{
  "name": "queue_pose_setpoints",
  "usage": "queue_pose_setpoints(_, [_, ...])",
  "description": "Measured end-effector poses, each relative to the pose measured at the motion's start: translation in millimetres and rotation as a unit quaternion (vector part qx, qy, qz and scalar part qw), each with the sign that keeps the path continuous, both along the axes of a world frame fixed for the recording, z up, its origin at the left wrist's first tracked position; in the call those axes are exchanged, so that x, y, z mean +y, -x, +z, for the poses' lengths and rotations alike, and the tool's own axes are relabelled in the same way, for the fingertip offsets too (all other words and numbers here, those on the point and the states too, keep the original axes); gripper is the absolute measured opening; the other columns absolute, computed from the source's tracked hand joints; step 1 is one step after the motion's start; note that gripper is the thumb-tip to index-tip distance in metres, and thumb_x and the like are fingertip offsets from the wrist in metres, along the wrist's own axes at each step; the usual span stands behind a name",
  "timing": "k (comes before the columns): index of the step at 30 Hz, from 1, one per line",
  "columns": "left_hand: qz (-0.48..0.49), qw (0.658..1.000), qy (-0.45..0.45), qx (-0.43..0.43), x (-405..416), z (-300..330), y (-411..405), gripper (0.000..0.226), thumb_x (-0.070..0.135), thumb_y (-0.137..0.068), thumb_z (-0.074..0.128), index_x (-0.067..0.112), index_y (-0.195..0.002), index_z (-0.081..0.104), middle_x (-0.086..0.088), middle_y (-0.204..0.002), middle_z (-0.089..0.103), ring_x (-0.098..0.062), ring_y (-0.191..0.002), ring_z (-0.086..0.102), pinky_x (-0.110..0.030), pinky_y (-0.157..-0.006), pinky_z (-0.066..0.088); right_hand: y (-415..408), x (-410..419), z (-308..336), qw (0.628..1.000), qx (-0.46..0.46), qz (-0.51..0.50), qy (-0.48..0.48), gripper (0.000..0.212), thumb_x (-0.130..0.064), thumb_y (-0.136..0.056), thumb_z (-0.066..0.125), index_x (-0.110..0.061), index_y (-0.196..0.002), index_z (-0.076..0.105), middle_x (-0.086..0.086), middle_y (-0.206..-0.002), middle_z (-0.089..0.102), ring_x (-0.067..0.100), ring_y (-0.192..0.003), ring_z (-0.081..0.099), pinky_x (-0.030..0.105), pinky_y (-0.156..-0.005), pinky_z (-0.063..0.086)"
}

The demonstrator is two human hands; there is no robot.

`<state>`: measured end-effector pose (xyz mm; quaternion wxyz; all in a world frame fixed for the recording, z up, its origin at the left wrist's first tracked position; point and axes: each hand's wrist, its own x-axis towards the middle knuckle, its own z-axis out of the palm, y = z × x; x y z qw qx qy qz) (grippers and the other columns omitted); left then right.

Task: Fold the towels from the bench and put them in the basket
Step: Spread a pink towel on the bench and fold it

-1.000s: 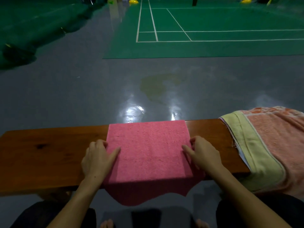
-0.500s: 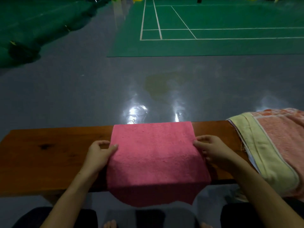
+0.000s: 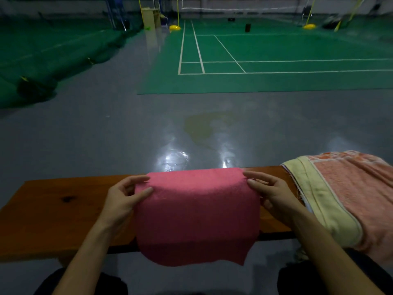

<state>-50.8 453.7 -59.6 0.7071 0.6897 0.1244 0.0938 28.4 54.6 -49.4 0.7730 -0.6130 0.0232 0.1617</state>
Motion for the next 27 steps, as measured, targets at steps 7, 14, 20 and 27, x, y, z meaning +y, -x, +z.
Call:
queue_pose_setpoints(7, [-0.017, 0.996, -0.034, -0.077, 5.7, 68.2, 3.6, 0.039, 0.008, -0.079, 0.081, 0.014, -0.117, 0.076, -0.011, -0.108, 0.079, -0.019, -0.097, 0.074, -0.027, -0.083, 0.063, 9.3, 3.9, 47.4, 0.995, -0.071, -0.033, -0.064, 0.033, 0.003, -0.094, 0.065, -0.011, -0.122, 0.076, 0.012, -0.106, 0.078, 0.013, -0.083, 0.071, 0.023, -0.065, 0.059])
queue_pose_setpoints(14, [0.001, 0.983, -0.085, -0.161, 6.5, 155.0, -7.0, 0.049, 0.012, -0.071, 0.088, 0.02, -0.119, 0.075, -0.009, -0.104, 0.078, -0.019, -0.095, 0.073, -0.028, -0.084, 0.062, 3.8, 2.2, 125.3, 0.984, -0.17, -0.051, -0.011, 0.036, -0.01, -0.087, 0.078, -0.015, -0.122, 0.077, 0.01, -0.115, 0.078, 0.025, -0.106, 0.075, 0.036, -0.085, 0.062])
queue_pose_setpoints(20, [0.002, 0.947, -0.244, -0.209, -1.4, 203.9, -6.5, 0.052, -0.001, -0.083, 0.085, 0.021, -0.128, 0.072, -0.005, -0.109, 0.074, -0.01, -0.092, 0.071, -0.028, -0.083, 0.063, 1.2, 9.2, 175.9, 0.919, -0.328, -0.088, 0.201, 0.052, 0.012, -0.083, 0.077, -0.014, -0.127, 0.074, 0.003, -0.109, 0.074, 0.025, -0.101, 0.073, 0.035, -0.088, 0.064])
queue_pose_setpoints(27, [0.094, 0.894, -0.362, -0.246, -1.3, 221.0, -7.3, 0.029, 0.02, -0.082, 0.09, 0.022, -0.107, 0.078, -0.004, -0.09, 0.074, -0.025, -0.079, 0.07, -0.04, -0.071, 0.061, -14.8, 0.2, 192.1, 0.831, -0.407, -0.175, 0.338, 0.027, -0.01, -0.085, 0.083, -0.015, -0.111, 0.08, 0.004, -0.096, 0.077, 0.022, -0.086, 0.072, 0.044, -0.079, 0.064])
